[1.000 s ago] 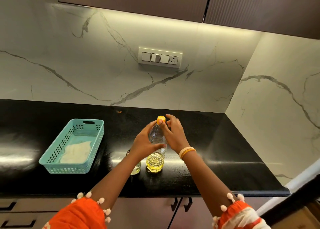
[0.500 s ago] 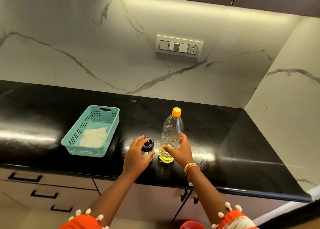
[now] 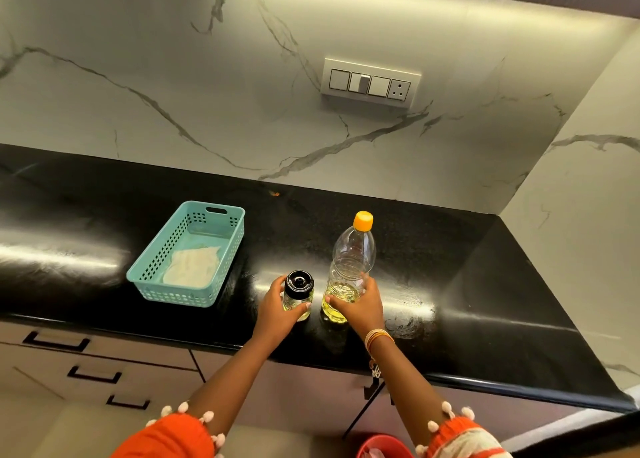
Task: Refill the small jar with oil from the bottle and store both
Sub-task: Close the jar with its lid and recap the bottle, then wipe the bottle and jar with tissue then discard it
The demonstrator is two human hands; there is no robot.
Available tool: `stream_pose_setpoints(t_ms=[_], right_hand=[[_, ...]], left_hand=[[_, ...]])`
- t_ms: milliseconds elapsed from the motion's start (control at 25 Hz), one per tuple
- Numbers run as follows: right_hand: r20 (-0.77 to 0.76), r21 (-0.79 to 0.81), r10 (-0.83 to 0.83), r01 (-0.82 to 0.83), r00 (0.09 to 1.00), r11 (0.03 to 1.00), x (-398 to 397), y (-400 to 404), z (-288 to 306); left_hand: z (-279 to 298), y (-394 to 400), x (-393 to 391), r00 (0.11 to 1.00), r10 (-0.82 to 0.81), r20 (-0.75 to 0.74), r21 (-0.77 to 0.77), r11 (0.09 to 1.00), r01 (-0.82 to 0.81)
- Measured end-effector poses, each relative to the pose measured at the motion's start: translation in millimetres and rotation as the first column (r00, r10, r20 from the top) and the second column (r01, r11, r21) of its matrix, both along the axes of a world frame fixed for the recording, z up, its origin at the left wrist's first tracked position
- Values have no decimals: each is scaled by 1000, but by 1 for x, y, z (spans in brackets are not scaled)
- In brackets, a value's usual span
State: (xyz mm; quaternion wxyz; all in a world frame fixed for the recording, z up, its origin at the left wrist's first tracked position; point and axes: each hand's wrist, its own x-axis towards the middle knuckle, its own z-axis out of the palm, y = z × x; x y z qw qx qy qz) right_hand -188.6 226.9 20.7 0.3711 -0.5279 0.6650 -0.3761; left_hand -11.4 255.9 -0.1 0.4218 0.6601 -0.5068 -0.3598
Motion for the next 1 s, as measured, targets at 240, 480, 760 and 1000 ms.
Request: stream_pose_setpoints(t_ms=[240, 480, 760, 1000], right_hand=[[-171, 284, 47, 4, 984, 959, 9, 10, -8], [-262, 431, 224, -93, 939, 897, 8, 7, -27], [-221, 334, 191, -110, 956, 936, 17, 19, -3], [-36, 8, 238, -237, 971, 971, 55, 32, 43]], left_hand=[[3, -6, -1, 1000, -25, -4, -12, 1000, 25], [1, -18, -1, 1000, -21, -11, -21, 1000, 21], [-2, -19, 3, 996, -84, -24, -11, 996, 83], [7, -3, 28, 996, -50, 79, -96, 994, 57]])
